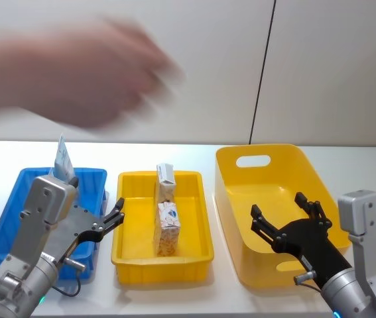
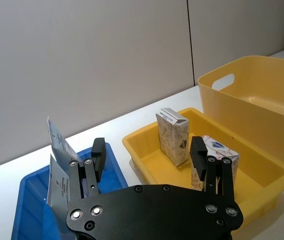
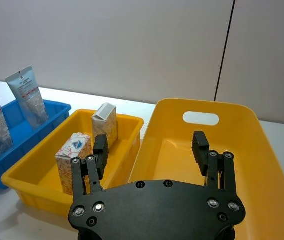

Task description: Bimanual collaborative sorting of washing and personal care products

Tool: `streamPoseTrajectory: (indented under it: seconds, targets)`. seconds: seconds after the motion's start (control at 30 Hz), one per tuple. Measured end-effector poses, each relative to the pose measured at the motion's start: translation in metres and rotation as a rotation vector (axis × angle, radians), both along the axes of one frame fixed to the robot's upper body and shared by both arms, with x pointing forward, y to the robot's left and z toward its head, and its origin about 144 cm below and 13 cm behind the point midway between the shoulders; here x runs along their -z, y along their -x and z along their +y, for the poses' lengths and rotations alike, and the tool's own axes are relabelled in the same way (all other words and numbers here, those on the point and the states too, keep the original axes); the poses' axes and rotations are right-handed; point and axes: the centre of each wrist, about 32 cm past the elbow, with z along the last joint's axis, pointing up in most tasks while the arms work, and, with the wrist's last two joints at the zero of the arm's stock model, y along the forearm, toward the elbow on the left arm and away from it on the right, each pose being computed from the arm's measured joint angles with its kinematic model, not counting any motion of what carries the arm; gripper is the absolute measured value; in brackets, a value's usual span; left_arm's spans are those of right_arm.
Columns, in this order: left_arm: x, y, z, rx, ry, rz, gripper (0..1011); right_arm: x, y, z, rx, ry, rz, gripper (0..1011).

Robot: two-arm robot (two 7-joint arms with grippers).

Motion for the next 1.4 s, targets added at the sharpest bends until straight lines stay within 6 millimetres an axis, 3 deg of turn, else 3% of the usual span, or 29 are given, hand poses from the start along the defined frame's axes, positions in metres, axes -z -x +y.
streamPoseTrajectory:
  seconds: [1.4]
  targets:
    - [0.0000,0.0000,0.0000,0.000,0.000,0.000,1001,0.0000,0.0000,0.0000,0.000,0.000,0.000,1003]
